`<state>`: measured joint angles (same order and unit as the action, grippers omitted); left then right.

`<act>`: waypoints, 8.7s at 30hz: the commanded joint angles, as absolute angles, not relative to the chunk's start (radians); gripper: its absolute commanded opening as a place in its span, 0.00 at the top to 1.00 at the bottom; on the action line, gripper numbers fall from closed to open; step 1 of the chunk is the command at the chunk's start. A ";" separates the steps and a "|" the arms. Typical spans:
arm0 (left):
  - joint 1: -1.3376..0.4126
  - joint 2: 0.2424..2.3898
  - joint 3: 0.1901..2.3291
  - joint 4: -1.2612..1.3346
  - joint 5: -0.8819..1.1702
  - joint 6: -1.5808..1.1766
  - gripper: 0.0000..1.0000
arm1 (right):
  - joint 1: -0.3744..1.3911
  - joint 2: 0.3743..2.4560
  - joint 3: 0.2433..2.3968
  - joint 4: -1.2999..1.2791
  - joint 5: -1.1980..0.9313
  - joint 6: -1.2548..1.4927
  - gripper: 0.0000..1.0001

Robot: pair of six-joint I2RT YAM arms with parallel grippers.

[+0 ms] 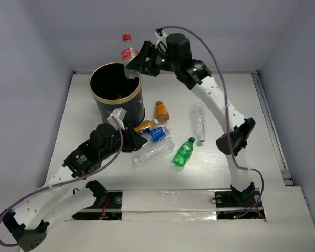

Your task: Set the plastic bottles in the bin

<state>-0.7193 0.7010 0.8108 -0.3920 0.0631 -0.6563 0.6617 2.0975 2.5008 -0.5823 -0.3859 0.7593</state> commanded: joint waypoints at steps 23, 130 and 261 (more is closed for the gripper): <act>-1.144 1.165 0.896 -0.202 -0.126 -0.666 0.45 | 0.677 1.555 1.862 -0.427 -0.134 0.706 1.00; -0.392 1.174 1.438 -0.377 0.066 -0.279 0.19 | 0.557 2.201 1.901 -0.611 -0.215 0.380 0.02; -0.416 1.456 1.911 -0.465 0.126 -0.325 0.68 | 0.230 1.487 1.238 -0.434 -0.362 0.442 0.35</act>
